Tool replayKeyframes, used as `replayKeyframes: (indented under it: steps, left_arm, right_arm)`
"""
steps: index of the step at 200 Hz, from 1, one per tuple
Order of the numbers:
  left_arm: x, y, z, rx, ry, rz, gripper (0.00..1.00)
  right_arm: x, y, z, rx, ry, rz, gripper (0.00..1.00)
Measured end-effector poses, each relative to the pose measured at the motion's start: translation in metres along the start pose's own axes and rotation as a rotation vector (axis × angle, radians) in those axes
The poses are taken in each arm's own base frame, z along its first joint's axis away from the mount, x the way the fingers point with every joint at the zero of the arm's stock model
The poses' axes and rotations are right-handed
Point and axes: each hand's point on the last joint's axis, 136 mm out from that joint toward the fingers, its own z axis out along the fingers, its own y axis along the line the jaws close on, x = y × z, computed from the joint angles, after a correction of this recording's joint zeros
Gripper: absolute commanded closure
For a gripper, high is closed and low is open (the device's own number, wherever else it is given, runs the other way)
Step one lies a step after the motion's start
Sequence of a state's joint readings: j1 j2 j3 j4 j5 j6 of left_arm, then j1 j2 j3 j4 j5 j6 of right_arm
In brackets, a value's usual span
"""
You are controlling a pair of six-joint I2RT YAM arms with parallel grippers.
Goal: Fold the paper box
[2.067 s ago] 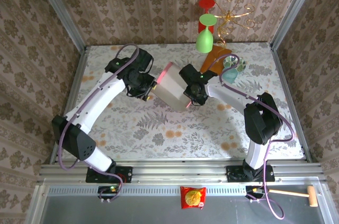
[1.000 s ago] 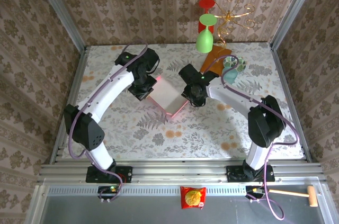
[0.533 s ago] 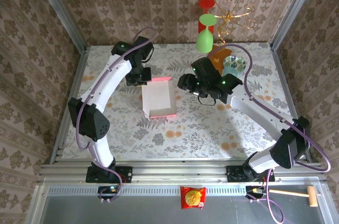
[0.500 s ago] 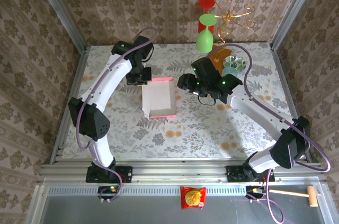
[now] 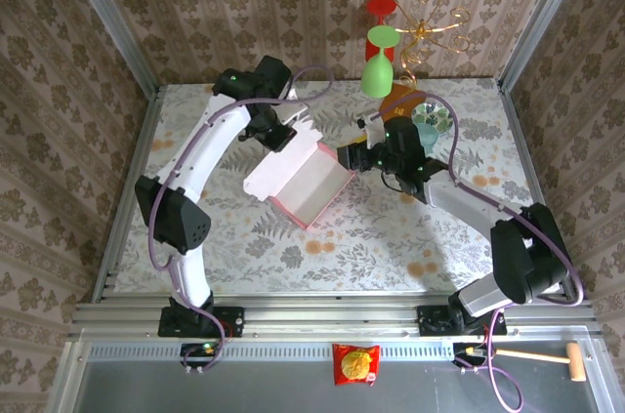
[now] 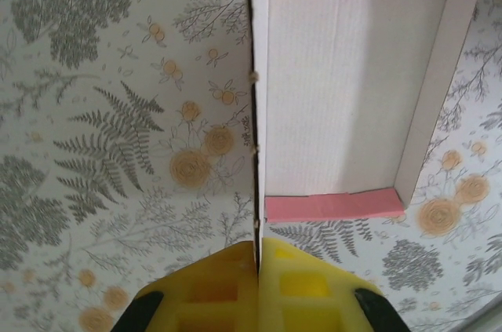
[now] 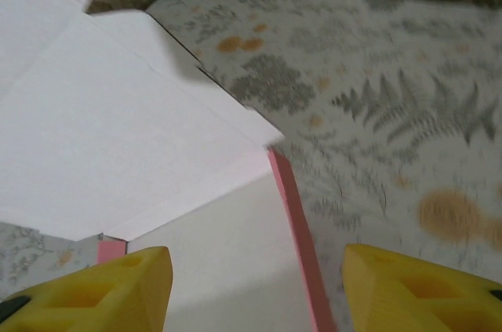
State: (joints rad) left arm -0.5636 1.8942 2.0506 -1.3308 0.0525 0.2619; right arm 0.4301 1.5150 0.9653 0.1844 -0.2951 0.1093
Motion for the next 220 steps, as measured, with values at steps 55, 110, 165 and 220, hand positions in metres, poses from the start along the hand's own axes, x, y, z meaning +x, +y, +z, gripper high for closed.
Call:
replayKeyframes:
  steps: [55,110,165,220]
  left_arm:
    - [-0.009,-0.032,0.015,0.02,-0.009,0.185,1.0]
    - [-0.01,-0.031,0.016,0.001,-0.009,0.234,1.0]
    - [-0.01,-0.029,0.016,-0.013,-0.009,0.241,1.0]
    - [-0.022,-0.018,0.01,-0.044,-0.08,0.15,0.56]
  right_arm:
    - [-0.009,0.006,0.025,-0.077,-0.001,-0.245,0.38]
    - [-0.018,0.012,0.027,-0.113,0.002,-0.385,0.61]
    - [-0.015,0.015,0.029,-0.139,0.031,-0.406,0.87]
    - [-0.013,0.013,0.029,-0.131,0.041,-0.395,1.0]
